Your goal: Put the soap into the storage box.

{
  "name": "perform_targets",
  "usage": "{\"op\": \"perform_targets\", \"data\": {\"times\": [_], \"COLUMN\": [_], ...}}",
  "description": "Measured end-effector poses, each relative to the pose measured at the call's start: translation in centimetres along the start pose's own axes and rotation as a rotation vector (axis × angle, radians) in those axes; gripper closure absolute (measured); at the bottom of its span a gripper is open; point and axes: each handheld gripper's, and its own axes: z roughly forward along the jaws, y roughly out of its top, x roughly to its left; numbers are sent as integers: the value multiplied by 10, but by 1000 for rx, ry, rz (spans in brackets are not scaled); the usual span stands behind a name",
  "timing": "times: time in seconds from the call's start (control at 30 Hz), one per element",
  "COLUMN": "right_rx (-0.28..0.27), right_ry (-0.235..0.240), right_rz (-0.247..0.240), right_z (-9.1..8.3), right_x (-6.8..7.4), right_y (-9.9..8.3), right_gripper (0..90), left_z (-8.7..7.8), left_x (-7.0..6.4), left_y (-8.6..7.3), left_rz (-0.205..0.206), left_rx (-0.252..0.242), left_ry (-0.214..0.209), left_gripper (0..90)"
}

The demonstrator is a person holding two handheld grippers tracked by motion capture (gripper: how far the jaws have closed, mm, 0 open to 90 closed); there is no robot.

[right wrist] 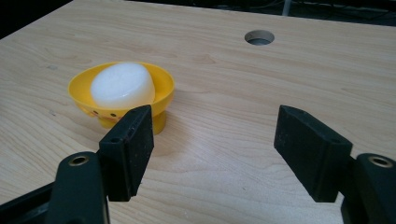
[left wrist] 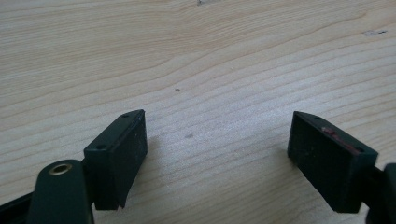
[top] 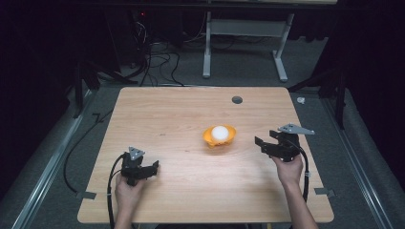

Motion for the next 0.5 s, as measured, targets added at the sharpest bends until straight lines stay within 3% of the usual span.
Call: {"op": "perform_targets", "data": {"times": [0.5], "right_rx": [-3], "right_ry": [-6], "right_rz": [20], "right_z": [-6], "right_x": [-2], "right_y": [-12], "right_gripper": [296], "left_z": [0], "left_x": [0], "left_y": [0], "left_rz": [0], "left_rx": [-1], "left_ry": [0], "left_gripper": [204]}}
